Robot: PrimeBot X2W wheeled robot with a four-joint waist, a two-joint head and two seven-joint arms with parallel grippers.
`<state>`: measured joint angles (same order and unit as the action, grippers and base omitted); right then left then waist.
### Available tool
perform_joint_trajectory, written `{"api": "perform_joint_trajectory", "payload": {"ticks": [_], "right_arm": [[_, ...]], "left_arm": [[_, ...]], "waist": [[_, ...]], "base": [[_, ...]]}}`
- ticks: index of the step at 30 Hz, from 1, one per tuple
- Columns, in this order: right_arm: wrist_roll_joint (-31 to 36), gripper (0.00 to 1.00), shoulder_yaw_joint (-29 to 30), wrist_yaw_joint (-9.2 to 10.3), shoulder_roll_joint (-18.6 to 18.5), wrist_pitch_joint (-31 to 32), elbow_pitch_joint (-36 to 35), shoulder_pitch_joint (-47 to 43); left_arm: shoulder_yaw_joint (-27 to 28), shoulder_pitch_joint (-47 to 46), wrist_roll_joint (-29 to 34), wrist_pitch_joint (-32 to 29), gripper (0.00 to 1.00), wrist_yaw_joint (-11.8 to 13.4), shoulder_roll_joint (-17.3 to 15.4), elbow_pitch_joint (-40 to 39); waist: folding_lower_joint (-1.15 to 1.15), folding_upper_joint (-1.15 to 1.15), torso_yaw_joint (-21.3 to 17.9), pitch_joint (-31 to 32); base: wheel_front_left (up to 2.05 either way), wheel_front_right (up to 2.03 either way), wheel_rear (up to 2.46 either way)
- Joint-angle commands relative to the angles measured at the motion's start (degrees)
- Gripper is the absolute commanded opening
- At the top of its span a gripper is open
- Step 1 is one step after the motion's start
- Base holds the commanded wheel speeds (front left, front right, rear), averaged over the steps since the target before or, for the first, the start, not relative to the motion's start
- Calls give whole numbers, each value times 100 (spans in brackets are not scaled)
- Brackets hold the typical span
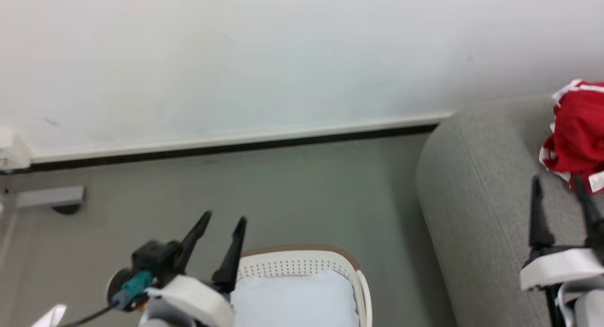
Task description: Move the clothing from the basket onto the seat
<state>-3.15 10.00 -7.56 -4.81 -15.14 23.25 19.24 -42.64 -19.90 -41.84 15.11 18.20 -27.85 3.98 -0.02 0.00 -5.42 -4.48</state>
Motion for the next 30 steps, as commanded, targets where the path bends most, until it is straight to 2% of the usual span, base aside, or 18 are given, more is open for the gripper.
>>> {"api": "perform_joint_trajectory", "payload": {"ticks": [1,5,8,13,19,29,30], "right_arm": [[-42,100,-68,15,17,0,-64,-154],[-320,100,-415,15,139,0,-243,-662],[-397,100,-608,15,173,0,-382,-975],[-440,100,-809,15,178,0,-456,-1422],[-189,100,-868,15,180,0,-401,-1689],[-206,100,-926,15,184,0,-315,-1727],[-212,0,-932,0,199,0,-317,-1694]], "left_arm": [[82,162,123,3,100,-3,-47,5],[659,812,376,4,100,11,2,7],[1071,1217,538,4,100,-67,103,-5],[1543,1726,864,4,100,-360,338,13],[1994,2027,1245,5,100,-783,671,199],[2543,2155,1713,5,100,-1229,1087,527],[2550,2102,1679,2,0,-1251,1112,535]], "waist": [[2,0,200,309],[2,0,353,532],[2,0,450,627],[2,0,607,735],[2,0,696,777],[2,0,701,823],[2,0,704,824]], "base": [[0,0,0],[0,0,0],[0,0,0],[0,0,0],[0,0,0],[0,0,0],[0,0,0]]}}
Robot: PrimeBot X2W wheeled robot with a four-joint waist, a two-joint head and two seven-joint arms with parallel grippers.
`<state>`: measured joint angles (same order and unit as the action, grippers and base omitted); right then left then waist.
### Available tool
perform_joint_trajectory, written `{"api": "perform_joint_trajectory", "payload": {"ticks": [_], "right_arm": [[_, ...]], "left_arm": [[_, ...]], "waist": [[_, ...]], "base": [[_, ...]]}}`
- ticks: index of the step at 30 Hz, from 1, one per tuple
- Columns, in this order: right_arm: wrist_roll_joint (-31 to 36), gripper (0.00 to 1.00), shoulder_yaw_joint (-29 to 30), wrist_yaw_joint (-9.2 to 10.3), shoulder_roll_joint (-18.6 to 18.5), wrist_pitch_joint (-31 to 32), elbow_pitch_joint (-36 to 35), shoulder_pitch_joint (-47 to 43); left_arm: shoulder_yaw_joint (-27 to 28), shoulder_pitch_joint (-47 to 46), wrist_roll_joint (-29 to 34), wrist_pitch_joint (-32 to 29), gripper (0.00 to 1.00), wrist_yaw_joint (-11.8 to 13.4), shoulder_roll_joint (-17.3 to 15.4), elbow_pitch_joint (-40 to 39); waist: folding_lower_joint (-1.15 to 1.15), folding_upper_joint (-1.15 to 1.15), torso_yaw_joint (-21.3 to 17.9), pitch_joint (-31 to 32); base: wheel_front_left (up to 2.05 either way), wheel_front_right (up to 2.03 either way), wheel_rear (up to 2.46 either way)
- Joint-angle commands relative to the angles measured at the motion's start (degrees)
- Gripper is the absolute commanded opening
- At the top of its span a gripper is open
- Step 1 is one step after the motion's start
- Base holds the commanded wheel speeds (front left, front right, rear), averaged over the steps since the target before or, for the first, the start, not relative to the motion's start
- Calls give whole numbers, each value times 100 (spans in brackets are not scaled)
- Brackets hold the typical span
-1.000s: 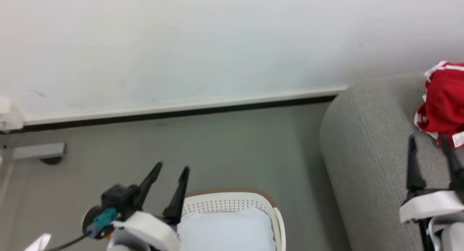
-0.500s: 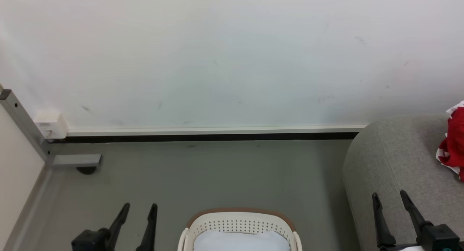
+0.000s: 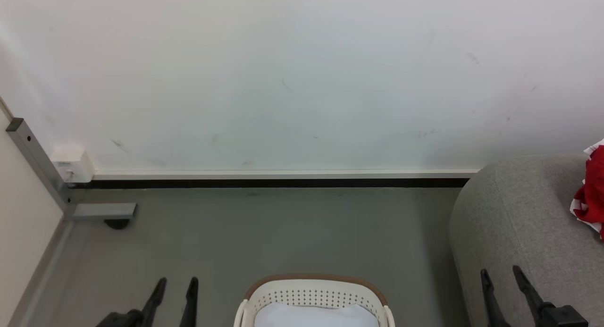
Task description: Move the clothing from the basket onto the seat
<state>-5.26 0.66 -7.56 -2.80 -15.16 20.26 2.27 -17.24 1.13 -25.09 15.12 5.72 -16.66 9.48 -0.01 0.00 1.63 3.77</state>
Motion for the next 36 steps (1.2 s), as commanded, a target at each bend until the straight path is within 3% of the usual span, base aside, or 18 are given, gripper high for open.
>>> {"api": "perform_joint_trajectory", "payload": {"ticks": [1,4,21,36], "right_arm": [[-4,0,3,0,2,3,22,-4],[-49,0,16,0,30,27,156,-52],[-1984,0,146,2,17,508,-29,61],[-3309,0,229,3,7,827,-162,132]], "left_arm": [[-9,7,-5,-1,0,-1,12,16],[-45,69,-50,-14,0,-6,89,142],[477,-127,-1560,-475,0,-300,356,225],[842,-259,-2593,-798,0,-503,546,264]], "waist": [[1,0,0,0],[1,0,0,-1],[1,0,-22,-55],[1,0,-40,-99]], "base": [[0,0,0],[0,0,0],[0,0,0],[0,0,0]]}}
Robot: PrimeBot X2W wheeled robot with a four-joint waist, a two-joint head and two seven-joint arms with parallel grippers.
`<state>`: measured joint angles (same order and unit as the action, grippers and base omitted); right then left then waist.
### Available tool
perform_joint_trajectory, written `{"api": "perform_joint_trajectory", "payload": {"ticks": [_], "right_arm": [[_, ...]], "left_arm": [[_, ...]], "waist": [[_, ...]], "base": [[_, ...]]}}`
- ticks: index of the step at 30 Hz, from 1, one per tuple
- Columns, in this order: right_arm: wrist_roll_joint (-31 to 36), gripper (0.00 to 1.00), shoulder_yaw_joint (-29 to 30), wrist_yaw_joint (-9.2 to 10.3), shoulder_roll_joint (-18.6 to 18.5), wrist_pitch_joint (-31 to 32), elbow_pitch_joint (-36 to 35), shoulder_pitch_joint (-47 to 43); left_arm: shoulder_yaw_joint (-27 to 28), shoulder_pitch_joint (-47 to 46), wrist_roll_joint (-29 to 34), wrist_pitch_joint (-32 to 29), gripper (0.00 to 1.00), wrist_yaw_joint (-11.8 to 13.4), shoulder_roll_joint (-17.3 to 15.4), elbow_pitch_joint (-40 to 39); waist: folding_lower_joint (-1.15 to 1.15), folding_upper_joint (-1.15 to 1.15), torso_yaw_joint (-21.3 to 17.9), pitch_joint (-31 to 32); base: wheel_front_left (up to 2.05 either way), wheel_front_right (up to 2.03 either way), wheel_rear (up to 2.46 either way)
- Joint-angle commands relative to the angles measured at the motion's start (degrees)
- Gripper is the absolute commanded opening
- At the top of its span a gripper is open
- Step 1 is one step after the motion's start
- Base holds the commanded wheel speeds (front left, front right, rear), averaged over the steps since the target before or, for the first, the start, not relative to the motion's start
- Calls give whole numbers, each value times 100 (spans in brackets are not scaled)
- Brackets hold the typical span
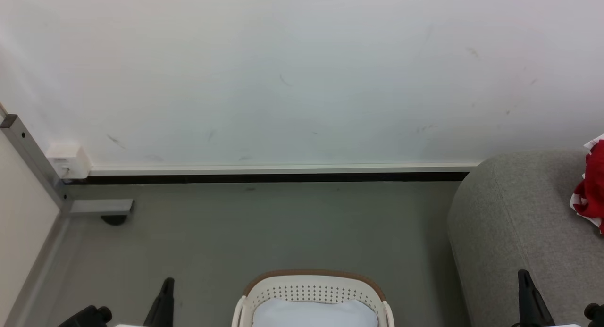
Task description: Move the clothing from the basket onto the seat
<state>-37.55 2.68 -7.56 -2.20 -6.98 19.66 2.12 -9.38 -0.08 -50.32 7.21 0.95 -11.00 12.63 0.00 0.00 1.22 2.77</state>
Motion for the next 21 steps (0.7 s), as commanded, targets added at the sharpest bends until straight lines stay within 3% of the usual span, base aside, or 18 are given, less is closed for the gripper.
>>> {"api": "perform_joint_trajectory", "payload": {"ticks": [1,21], "right_arm": [[-167,0,35,4,-53,34,-110,151],[-1725,0,140,6,-66,423,-256,241]], "left_arm": [[80,-146,-133,-28,0,-41,-8,-49],[519,-297,-1341,-421,0,-281,221,1]], "waist": [[0,0,0,-2],[0,0,-27,-65]], "base": [[0,0,0],[0,0,0]]}}
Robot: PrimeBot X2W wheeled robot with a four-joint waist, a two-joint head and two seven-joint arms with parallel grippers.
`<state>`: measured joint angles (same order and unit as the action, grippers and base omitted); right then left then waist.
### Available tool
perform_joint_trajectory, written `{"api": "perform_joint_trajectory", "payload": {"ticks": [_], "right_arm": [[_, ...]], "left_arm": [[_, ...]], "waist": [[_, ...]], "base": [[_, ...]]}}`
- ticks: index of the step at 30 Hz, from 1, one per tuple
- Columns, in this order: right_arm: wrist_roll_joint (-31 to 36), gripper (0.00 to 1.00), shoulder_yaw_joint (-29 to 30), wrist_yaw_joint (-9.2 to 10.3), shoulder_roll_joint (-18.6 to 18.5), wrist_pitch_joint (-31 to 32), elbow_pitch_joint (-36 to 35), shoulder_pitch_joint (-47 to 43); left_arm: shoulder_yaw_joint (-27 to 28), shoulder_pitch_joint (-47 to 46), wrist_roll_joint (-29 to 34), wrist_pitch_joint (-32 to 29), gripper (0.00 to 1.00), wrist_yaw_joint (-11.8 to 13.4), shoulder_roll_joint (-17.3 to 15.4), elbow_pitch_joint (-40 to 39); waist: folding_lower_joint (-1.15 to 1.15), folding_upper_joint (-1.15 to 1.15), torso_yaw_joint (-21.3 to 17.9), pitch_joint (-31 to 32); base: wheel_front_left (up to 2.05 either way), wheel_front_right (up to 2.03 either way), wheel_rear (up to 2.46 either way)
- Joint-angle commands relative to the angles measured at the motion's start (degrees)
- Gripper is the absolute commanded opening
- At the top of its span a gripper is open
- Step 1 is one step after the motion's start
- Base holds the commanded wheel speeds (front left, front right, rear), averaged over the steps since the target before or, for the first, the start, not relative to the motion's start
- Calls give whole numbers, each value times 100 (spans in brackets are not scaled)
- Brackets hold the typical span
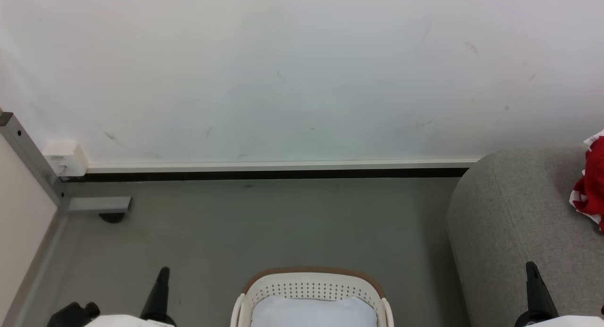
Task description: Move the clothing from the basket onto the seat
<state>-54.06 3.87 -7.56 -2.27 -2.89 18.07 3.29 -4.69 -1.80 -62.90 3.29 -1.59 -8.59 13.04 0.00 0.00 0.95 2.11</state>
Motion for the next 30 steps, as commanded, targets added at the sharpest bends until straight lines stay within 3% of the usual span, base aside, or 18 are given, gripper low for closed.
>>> {"api": "perform_joint_trajectory", "payload": {"ticks": [1,30], "right_arm": [[-146,0,25,6,-60,32,-102,128],[-1928,0,147,9,-73,477,-261,227]], "left_arm": [[68,-129,-142,-43,0,-39,-10,-37],[577,-302,-1509,-487,0,-319,263,28]], "waist": [[0,0,-1,-2],[0,0,-39,-94]], "base": [[0,0,0],[0,0,0]]}}
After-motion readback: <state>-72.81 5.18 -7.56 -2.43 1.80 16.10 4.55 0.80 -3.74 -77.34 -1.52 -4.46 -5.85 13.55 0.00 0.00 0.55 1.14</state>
